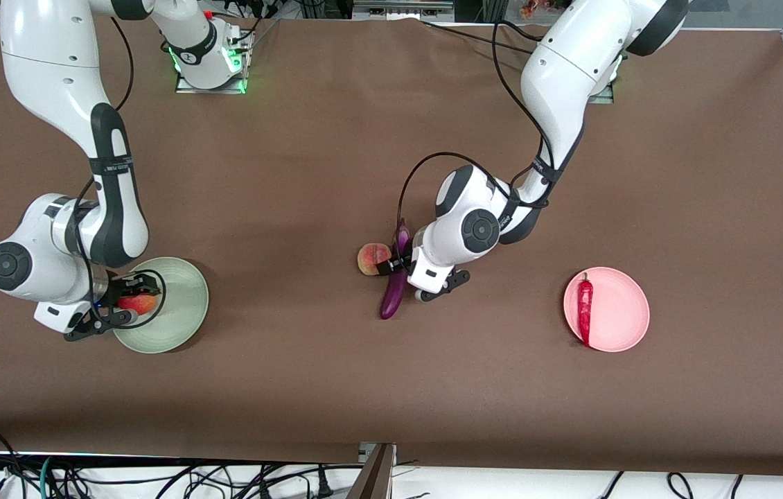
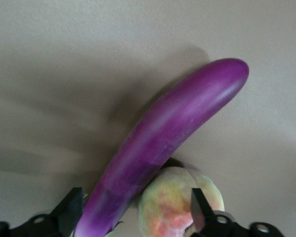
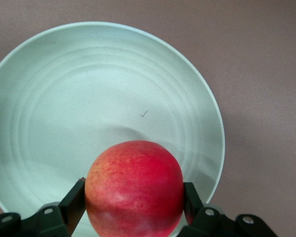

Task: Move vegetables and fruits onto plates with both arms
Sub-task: 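Release the apple on the green plate while the left gripper grasps the eggplant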

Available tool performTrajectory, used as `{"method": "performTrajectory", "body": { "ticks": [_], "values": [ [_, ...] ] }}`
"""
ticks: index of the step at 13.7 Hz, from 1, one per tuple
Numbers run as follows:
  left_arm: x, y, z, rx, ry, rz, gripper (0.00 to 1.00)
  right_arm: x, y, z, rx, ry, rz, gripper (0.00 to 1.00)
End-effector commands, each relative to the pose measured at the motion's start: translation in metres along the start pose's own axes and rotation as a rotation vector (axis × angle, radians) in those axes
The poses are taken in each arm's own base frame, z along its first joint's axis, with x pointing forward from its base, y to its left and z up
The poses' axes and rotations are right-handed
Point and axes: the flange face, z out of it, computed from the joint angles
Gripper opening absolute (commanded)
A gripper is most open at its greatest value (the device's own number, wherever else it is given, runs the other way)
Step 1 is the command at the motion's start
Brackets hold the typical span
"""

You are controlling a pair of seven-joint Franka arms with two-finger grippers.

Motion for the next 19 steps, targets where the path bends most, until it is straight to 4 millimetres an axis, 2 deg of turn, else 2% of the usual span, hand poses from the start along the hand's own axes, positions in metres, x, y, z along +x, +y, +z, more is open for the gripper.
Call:
{"method": "performTrajectory", "body": {
  "ticks": [1, 2, 3, 4, 7, 9, 10, 12, 15, 16, 19],
  "values": [
    [0.002, 0.003, 0.000, -0.011, 0.001, 0.002, 0.76, -0.002, 0.009, 0.011, 0.005, 0.015, -0.010, 0.16],
    [0.003, 0.001, 0.002, -0.006, 0.001, 0.005, 0.56, -0.003, 0.011, 0.013, 0.008, 0.015, -0.005, 0.35],
    [0.003, 0.001, 0.003, -0.006, 0.001, 0.005, 0.41, -0.002, 0.010, 0.013, 0.010, 0.016, 0.001, 0.99],
    [0.004, 0.002, 0.003, -0.016, 0.011, 0.005, 0.31, -0.003, 0.010, 0.013, 0.011, 0.015, 0.003, 1.00],
    [0.002, 0.002, 0.011, -0.018, 0.019, 0.010, 0.32, 0.009, 0.005, -0.012, 0.024, 0.027, -0.016, 1.00],
    [0.002, 0.002, 0.016, -0.025, 0.034, 0.047, 0.34, 0.025, -0.012, -0.042, 0.077, 0.009, -0.031, 1.00],
    [0.003, 0.002, 0.017, -0.025, 0.053, 0.120, 0.35, 0.030, -0.019, -0.051, 0.108, 0.008, -0.012, 1.00],
    [0.006, 0.001, 0.016, -0.026, 0.059, 0.153, 0.43, 0.041, -0.048, -0.055, 0.124, -0.003, 0.034, 1.00],
    [0.008, -0.002, 0.022, -0.015, 0.061, 0.184, 0.56, 0.058, -0.110, -0.058, 0.117, -0.021, 0.140, 1.00],
    [0.007, -0.002, 0.023, -0.003, 0.067, 0.260, 0.57, 0.063, -0.131, -0.060, 0.115, -0.025, 0.175, 1.00],
    [0.009, -0.004, 0.027, 0.002, 0.072, 0.301, 0.56, 0.070, -0.176, -0.061, 0.113, -0.034, 0.232, 1.00]
  ]
}}
